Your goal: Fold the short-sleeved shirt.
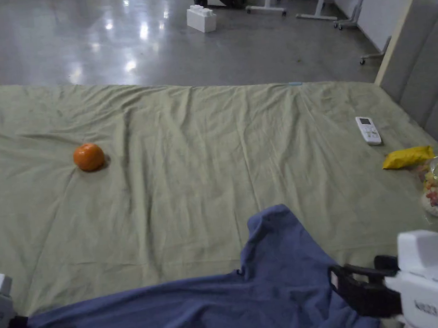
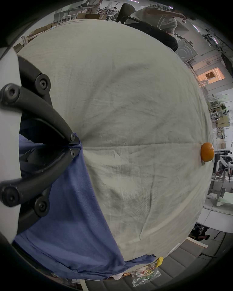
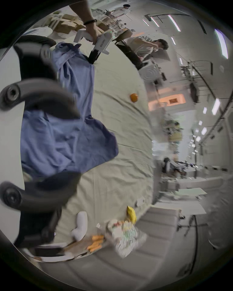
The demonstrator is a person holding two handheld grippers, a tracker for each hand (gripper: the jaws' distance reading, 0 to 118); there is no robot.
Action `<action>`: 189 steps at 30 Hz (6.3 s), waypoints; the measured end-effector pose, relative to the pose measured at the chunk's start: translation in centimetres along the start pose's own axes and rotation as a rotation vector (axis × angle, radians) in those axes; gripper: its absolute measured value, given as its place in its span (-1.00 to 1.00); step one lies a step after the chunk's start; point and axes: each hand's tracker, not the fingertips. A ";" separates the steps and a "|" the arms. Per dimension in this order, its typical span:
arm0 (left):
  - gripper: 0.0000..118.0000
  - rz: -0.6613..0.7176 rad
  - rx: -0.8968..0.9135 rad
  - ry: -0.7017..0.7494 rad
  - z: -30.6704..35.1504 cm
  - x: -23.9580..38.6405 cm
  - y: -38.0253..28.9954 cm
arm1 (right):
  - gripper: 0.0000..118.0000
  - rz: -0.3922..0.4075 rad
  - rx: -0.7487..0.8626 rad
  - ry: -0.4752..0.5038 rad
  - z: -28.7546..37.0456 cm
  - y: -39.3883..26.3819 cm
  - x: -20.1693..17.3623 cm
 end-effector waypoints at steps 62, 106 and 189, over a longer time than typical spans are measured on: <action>0.63 -0.055 0.985 0.050 30.2 -0.6 -27.5 | 0.45 -0.105 0.336 -0.139 23.0 -15.9 -4.2; -0.37 0.252 0.827 -0.403 27.2 -0.6 -25.7 | -1.00 -0.053 0.535 -0.050 23.1 -12.9 -13.8; -0.92 0.324 0.158 -0.751 6.9 15.9 -16.4 | -1.00 -0.418 0.315 -0.053 24.2 -21.7 -7.3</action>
